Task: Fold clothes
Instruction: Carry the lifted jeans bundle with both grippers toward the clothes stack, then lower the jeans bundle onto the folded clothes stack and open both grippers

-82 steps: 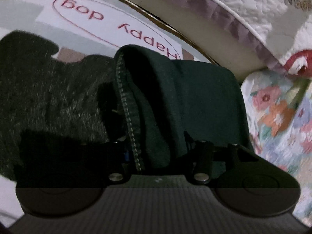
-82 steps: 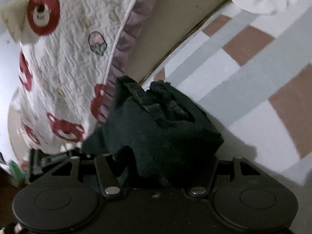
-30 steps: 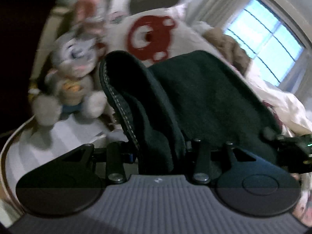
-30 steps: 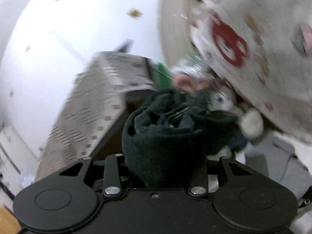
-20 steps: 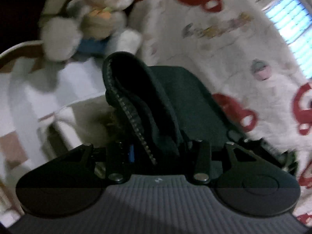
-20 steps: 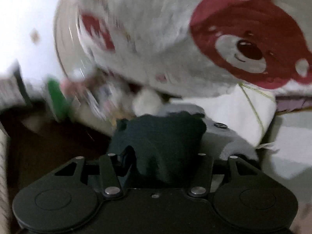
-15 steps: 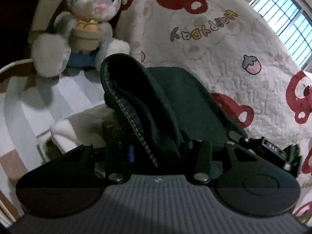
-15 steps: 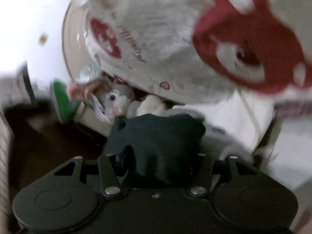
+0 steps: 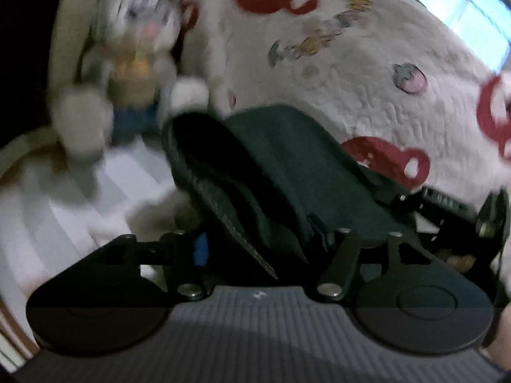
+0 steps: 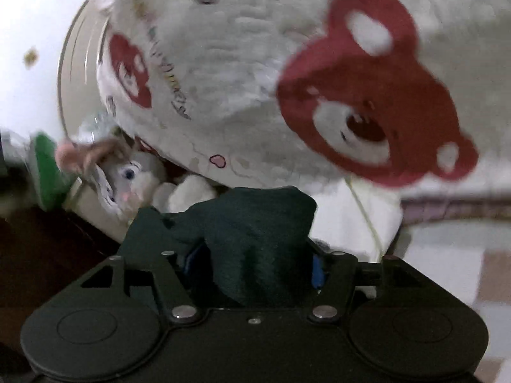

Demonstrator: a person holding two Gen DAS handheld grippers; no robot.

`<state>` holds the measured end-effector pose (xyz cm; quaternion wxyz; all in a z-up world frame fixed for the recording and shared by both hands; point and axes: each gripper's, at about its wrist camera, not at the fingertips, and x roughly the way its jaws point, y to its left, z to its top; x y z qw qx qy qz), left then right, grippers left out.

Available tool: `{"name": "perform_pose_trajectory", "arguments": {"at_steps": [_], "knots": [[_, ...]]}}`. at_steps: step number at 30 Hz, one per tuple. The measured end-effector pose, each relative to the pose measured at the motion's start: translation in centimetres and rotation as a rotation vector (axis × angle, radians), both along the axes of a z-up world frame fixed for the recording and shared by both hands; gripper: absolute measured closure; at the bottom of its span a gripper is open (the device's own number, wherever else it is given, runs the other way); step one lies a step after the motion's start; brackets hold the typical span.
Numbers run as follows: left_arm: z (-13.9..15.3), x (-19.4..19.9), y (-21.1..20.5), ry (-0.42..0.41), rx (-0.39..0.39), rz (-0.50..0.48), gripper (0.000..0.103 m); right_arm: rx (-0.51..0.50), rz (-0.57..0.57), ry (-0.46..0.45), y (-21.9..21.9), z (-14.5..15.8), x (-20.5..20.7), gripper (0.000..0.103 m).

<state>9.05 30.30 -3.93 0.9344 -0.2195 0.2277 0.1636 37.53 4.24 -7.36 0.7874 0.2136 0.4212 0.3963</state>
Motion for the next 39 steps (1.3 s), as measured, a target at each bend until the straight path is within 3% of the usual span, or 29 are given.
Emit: {"name": "perform_pose_trajectory", "arguments": {"at_steps": [1, 4, 5, 9, 12, 16, 17, 26, 35, 39], "knots": [[0.8, -0.6, -0.5, -0.005, 0.073, 0.024, 0.041, -0.012, -0.003, -0.014, 0.1, 0.2, -0.2, 0.038], [2.9, -2.6, -0.9, -0.048, 0.243, 0.156, 0.045, -0.124, 0.032, -0.195, 2.0, 2.2, -1.8, 0.038], [3.5, -2.9, -0.7, -0.064, 0.264, 0.158, 0.045, -0.137, 0.035, -0.222, 2.4, 2.6, -2.2, 0.038], [4.9, -2.7, 0.5, -0.09, 0.258, 0.049, 0.045, -0.15, -0.08, -0.299, 1.8, 4.4, -3.9, 0.038], [4.5, -0.8, 1.2, -0.084, 0.217, -0.058, 0.045, -0.171, -0.073, -0.425, 1.5, 6.3, -4.9, 0.039], [2.2, 2.0, 1.5, 0.099, 0.2, -0.047, 0.046, -0.193, -0.005, -0.597, 1.0, 8.9, -5.8, 0.045], [1.7, 2.2, 1.5, 0.109, 0.197, -0.043, 0.046, -0.202, 0.015, -0.619, 1.1, 9.1, -5.8, 0.045], [0.2, 1.1, 0.9, 0.106, 0.222, -0.069, 0.044, -0.318, 0.2, -0.624, 5.1, 5.7, -3.6, 0.045], [-1.3, 1.0, 1.8, 0.108, 0.119, -0.047, 0.043, -0.246, 0.123, -0.458, 4.5, 1.6, -1.6, 0.044], [-1.6, 0.8, 1.5, 0.096, 0.136, -0.044, 0.043, -0.25, 0.109, -0.477, 4.5, 1.3, -2.2, 0.044]]}}
